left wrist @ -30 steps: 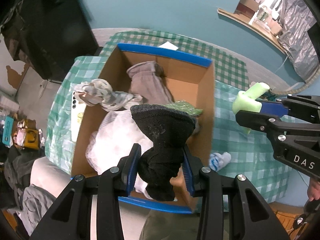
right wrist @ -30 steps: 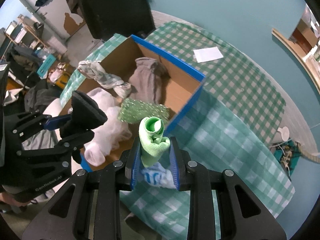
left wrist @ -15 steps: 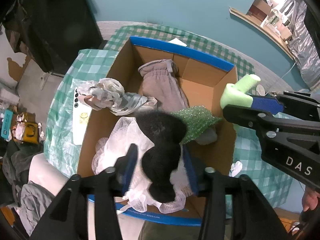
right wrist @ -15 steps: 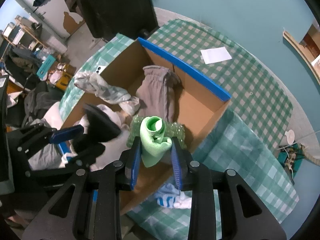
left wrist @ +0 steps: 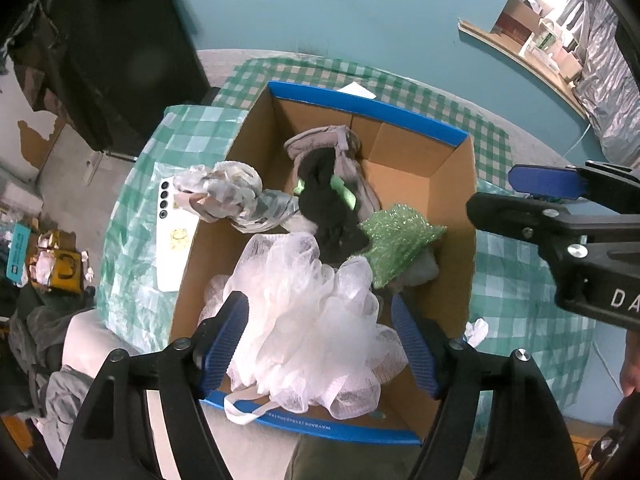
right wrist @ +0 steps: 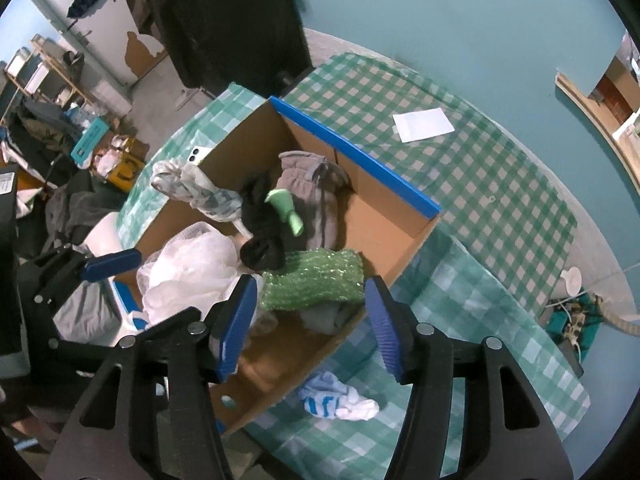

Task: Organize soft objects
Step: 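Move the right gripper to the blue-striped white sock and close on it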

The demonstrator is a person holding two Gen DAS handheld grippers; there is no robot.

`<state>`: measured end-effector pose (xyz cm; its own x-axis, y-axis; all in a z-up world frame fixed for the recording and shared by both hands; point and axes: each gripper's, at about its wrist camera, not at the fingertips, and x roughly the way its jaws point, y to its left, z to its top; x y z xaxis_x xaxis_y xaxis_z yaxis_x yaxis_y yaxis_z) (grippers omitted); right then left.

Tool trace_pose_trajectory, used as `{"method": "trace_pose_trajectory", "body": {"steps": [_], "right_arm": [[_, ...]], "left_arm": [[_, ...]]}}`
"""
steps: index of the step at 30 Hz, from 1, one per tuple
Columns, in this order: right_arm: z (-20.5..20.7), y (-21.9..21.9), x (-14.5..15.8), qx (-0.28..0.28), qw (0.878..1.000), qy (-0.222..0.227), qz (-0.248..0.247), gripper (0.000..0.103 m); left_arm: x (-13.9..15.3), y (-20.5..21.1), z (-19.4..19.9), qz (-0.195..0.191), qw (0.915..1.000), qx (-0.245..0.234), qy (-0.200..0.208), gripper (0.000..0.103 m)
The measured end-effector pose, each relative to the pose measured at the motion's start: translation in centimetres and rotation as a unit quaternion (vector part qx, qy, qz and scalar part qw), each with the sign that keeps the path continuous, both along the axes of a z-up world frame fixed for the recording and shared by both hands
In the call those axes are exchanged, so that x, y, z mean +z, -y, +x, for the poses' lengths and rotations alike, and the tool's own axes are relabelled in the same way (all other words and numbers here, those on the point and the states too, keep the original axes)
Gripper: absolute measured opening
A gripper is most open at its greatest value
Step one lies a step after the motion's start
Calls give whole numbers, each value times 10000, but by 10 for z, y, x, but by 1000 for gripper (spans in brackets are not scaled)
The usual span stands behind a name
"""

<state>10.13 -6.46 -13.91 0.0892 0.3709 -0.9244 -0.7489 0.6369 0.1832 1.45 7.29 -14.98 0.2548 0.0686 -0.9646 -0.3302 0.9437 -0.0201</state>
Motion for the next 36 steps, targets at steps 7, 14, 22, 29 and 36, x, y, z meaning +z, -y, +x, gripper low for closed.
{"method": "trace_pose_trajectory", "body": {"steps": [7,14,22,29,36], "right_arm": [[-6,20,1,74,10000,22,-20,59],[-14,39,0,199,9998,-5,-2,62],[-26,61,-10,451,9989,-55,-85,62],[-36,75,-27,785,9966,-151,-175,66],[-43,81,-54,1119,9928,-259,-347,67]], "left_arm": [[1,14,-8,-77,10000,-28,-57,76],[2,36,-18,-166,9998,-94,-107,76],[0,53,-29,-192,9997,67,-96,76],[-4,64,-40,-211,9992,299,-164,76],[-8,76,-57,-251,9978,567,-226,76]]}}
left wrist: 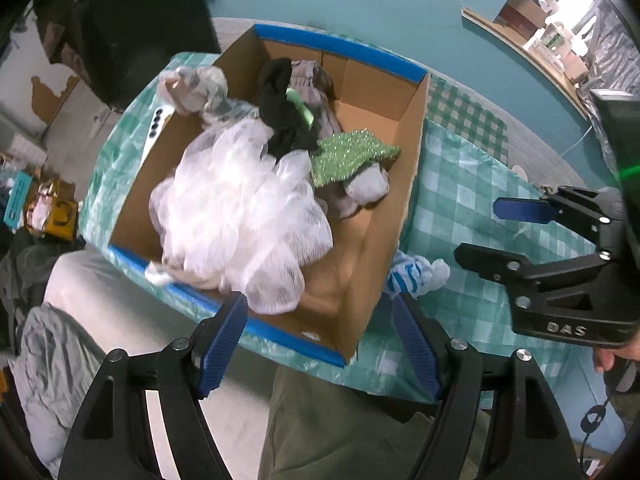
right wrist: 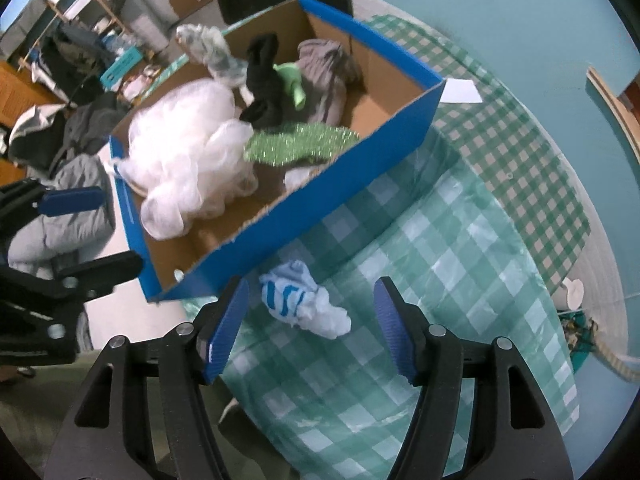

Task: Organize soft objects
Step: 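Move the right gripper to the blue-striped white sock and close on it, then lift the striped sock with the right gripper and carry it over the box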

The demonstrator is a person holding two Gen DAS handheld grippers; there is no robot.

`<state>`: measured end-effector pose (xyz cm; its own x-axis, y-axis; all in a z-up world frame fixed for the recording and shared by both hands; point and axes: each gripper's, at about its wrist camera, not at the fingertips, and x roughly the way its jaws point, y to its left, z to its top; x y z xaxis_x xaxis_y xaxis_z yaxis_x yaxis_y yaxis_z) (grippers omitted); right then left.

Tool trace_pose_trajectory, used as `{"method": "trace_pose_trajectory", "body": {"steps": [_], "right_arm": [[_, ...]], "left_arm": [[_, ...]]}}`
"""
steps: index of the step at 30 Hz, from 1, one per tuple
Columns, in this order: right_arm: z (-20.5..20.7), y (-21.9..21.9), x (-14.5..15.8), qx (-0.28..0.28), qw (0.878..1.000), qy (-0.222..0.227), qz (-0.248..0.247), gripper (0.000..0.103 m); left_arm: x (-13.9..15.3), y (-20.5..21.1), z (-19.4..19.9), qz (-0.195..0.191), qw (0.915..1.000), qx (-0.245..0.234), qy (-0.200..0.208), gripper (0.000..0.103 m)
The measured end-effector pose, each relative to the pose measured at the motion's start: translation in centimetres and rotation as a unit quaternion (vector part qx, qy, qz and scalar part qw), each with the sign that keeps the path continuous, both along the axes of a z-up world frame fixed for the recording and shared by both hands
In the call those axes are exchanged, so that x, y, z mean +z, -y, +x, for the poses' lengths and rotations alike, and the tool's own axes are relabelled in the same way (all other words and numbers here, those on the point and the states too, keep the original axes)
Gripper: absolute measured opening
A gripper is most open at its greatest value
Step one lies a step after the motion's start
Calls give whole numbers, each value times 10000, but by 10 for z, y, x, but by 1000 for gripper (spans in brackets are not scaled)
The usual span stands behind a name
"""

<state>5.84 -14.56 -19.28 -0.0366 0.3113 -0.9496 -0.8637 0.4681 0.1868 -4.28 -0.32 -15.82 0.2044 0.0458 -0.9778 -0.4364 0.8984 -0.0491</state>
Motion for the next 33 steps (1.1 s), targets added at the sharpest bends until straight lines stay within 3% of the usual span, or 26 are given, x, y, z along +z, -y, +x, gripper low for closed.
{"method": "trace_pose_trajectory", "body": {"steps": [16,18,25,31,33], "right_arm": [[-32,-9,-68,1153,9926,39,-377,67],[-32,-10,-74,1186,9922,58,-375,67],[-35,-16,-92,1310,9901,183,-470,67],[-38,-17,-105,1397,9881,292,-572,66],[-39,-17,-109,1376,9883,267,-595,55]], "left_arm": [[-14,13,-32,-117,9971,749,4,76],[-13,11,-32,-121,9970,765,39,72],[-16,6,-30,-212,9968,772,21,41],[-13,3,-29,-186,9971,736,38,34],[-14,2,-28,-194,9973,703,27,32]]}}
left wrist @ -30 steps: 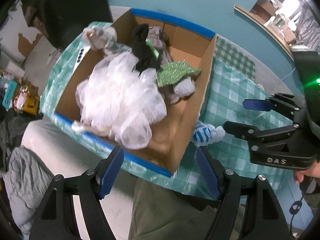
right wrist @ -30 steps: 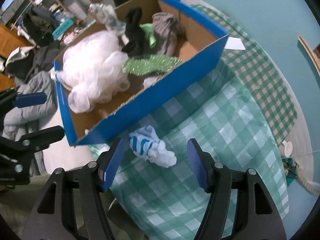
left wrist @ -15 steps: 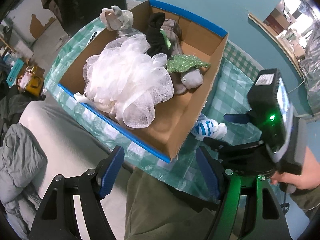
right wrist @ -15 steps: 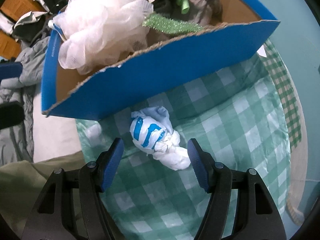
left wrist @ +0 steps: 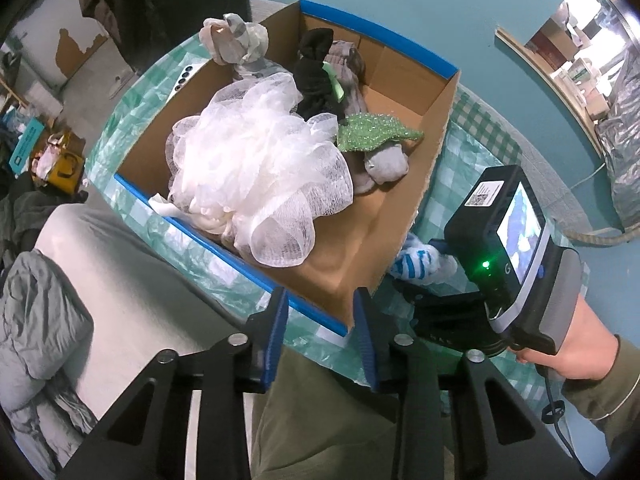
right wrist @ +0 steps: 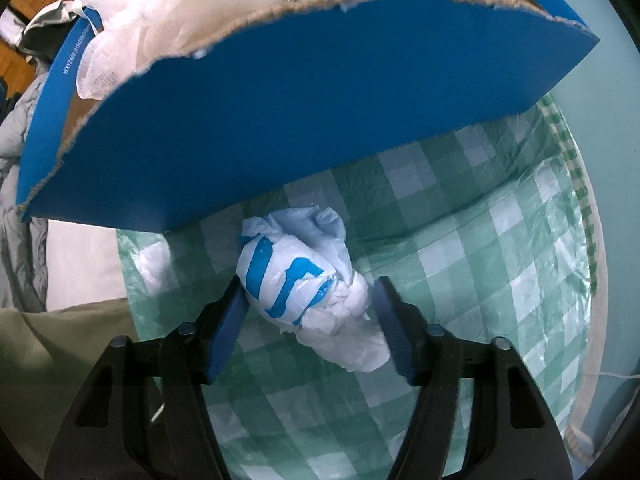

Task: Organize soft objects
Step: 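Lift the striped sock with the right gripper and carry it over the box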

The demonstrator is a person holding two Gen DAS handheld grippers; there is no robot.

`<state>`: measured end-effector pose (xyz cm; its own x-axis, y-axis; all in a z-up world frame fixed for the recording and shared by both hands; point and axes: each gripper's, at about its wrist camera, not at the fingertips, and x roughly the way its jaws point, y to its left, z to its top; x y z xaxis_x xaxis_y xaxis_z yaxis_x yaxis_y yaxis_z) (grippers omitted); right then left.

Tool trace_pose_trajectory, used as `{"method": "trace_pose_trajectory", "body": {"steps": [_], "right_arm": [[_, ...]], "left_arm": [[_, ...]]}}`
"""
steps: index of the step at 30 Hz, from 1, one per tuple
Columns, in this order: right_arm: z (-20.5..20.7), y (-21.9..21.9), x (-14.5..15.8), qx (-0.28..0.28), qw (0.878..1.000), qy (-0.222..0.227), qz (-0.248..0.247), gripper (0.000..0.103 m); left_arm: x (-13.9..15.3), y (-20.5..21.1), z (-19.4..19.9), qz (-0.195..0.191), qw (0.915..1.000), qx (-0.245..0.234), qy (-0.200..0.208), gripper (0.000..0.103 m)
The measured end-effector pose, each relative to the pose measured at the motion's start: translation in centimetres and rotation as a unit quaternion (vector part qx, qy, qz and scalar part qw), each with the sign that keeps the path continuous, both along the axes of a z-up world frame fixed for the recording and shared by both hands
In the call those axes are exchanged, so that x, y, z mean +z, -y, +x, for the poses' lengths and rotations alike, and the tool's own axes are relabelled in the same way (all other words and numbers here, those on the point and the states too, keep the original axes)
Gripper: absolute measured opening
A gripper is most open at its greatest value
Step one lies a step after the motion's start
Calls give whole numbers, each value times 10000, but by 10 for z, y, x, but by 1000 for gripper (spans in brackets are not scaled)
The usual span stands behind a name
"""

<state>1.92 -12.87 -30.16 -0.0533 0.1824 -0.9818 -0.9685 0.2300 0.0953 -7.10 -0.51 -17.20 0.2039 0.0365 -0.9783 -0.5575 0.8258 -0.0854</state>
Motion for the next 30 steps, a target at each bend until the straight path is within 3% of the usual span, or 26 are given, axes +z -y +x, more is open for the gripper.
{"method": "trace_pose_trajectory", "body": {"steps": [5,14,30], "right_arm": [[4,4,2,-106,9999,17,-1,49],[13,18,19,-535,9986,-14,-38,48],[17,27,94,-1446,9892,60,249,48]], "left_arm": [[-1,-3,4,-17,10000,-77,-17,32],[0,-4,14,-22,9994,-337,3,29],[7,-5,33,24,9961,-873,82,23]]}}
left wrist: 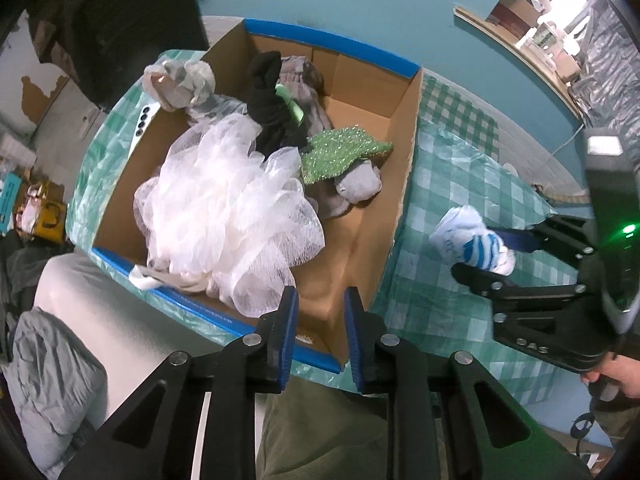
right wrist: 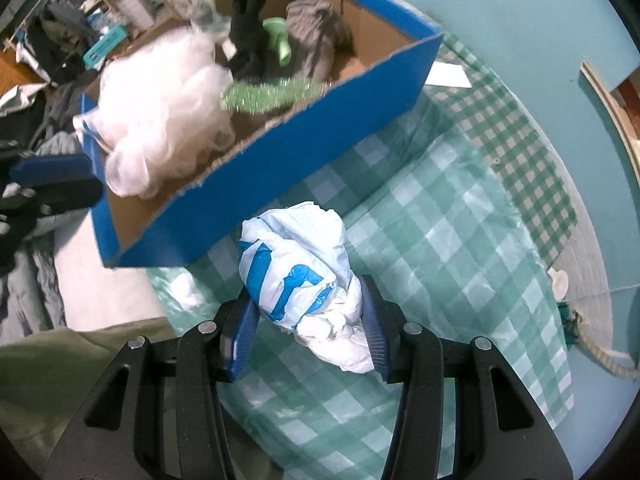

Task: Organize soft objects
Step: 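Lift the striped sock with the right gripper and carry it over the box, then lower the striped sock into the box and open the right gripper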

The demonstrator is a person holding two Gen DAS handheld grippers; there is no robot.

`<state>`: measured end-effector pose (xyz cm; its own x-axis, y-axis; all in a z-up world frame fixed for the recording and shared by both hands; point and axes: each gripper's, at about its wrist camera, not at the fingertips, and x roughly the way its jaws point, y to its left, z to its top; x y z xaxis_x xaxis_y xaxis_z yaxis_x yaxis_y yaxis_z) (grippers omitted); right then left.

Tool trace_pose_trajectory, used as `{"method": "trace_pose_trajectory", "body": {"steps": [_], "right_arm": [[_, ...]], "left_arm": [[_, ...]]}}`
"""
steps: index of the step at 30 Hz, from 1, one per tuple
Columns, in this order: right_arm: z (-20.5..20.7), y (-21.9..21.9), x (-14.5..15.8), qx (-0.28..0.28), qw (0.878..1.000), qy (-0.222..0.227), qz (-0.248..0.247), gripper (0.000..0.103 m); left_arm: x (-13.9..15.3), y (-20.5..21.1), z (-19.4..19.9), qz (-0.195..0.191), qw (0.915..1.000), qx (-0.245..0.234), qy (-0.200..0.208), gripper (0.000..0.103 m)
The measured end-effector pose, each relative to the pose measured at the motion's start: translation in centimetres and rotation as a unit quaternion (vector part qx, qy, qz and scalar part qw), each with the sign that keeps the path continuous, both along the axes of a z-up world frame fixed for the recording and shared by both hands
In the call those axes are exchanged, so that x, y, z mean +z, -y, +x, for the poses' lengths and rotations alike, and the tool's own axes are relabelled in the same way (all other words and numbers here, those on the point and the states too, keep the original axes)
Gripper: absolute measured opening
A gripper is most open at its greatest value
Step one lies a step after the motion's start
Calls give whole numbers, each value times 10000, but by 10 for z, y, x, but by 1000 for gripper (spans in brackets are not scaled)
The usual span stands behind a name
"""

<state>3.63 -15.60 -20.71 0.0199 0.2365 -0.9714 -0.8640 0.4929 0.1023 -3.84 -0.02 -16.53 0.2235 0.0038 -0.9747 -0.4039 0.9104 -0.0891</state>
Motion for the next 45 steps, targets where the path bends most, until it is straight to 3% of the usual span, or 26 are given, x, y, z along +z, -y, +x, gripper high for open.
{"method": "trace_pose_trajectory", "body": {"steps": [9,22,27,32,38,45], "right_arm": [[14,-17,36,-277,9990,94,329,48],[19,-75,48,-418,9975,112,566,48],[21,-90,43,-528,9969,36,581,49],[21,-101,42,-691,9959,18,580,54],[17,-105,48,-745,9955,123,567,64],[19,-103,62,-917,9936,199,626,68]], "left_arm": [[6,-14,6,23,9998,-187,48,23],[10,-48,13,80,9994,-336,96,23],[12,-64,12,106,9994,-294,135,31],[12,-76,8,147,9993,-273,207,55],[14,-84,7,169,9991,-298,265,70],[16,-88,9,166,9989,-346,282,76]]}}
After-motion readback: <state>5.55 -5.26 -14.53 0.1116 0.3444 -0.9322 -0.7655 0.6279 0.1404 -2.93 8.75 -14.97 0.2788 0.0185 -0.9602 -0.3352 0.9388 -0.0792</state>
